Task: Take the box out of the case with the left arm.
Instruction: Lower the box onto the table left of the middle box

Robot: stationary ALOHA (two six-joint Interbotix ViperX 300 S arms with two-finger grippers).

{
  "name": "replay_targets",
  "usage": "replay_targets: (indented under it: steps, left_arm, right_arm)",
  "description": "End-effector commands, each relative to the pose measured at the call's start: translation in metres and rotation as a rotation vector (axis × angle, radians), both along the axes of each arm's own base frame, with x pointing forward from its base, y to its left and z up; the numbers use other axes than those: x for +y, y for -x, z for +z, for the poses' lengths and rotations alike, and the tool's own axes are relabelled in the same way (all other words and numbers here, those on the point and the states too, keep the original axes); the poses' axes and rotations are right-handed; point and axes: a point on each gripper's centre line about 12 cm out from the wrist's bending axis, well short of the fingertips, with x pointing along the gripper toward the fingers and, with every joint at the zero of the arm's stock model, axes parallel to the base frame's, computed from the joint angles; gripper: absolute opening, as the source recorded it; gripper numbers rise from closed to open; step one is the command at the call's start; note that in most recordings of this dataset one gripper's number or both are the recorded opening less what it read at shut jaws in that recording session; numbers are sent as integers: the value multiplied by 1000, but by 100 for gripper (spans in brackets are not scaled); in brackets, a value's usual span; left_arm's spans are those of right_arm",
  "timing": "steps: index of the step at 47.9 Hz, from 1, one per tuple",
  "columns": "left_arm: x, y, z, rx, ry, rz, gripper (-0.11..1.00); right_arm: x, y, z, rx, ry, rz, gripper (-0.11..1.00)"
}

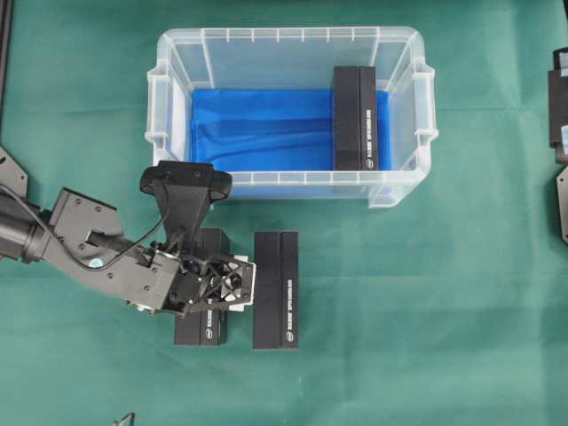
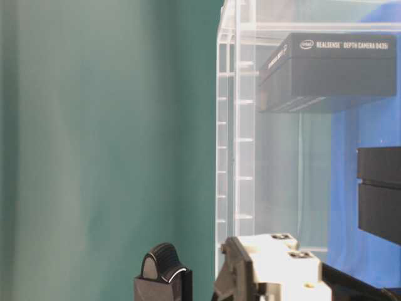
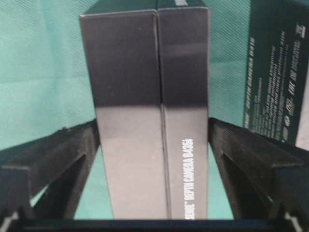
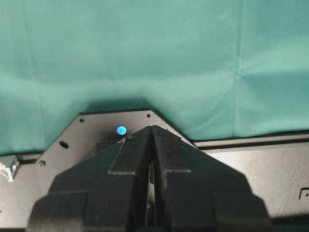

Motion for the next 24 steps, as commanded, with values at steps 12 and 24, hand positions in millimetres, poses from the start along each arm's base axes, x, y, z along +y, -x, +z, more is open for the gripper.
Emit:
replay_targets:
  steps: [12, 24]
  left_arm:
    - [-3, -3, 56, -84, 39, 10, 91]
    - [0, 2, 116, -72, 20, -3, 90]
  right_arm:
    - [0, -1, 3, -8, -1, -1, 2]
    - [0, -1, 3, -8, 0, -2, 2]
